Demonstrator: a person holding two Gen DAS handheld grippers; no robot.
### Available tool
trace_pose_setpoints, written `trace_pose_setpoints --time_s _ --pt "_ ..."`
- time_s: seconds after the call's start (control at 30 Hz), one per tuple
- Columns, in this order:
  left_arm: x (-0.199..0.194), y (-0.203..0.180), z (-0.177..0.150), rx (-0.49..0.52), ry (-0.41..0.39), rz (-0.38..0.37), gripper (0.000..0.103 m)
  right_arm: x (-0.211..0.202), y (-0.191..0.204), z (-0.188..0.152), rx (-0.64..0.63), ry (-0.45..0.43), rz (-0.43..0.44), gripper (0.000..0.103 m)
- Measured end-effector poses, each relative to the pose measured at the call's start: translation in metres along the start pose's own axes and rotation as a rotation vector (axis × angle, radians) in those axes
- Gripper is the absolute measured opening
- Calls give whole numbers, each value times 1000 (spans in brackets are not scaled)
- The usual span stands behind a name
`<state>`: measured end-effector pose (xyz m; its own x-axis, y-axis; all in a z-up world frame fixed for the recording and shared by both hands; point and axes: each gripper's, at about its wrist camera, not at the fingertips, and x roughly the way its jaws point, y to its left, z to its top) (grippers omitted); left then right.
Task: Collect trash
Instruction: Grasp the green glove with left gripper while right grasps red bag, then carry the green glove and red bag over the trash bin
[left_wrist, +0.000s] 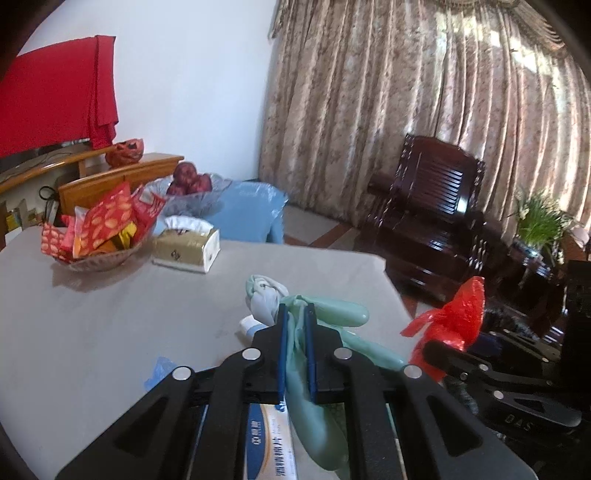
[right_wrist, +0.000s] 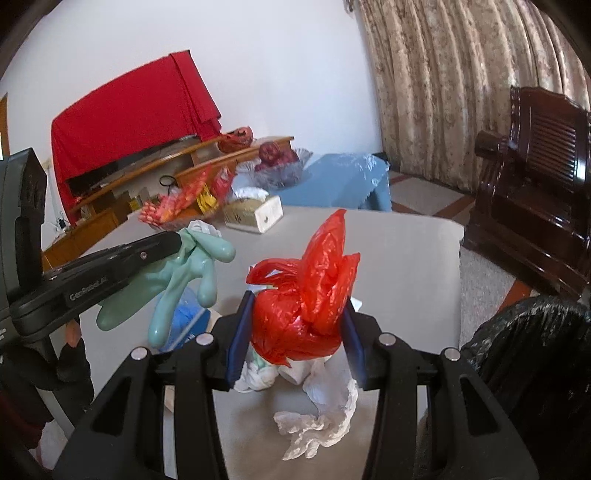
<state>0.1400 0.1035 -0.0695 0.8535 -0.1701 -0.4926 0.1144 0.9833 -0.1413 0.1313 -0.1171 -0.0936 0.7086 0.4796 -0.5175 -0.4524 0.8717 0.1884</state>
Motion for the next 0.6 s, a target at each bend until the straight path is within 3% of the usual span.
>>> trace_pose_setpoints --time_s 0.6 --pt "-37 -54 -2 63 -15 -110 9 -77 -15 4 -8 -69 -59 43"
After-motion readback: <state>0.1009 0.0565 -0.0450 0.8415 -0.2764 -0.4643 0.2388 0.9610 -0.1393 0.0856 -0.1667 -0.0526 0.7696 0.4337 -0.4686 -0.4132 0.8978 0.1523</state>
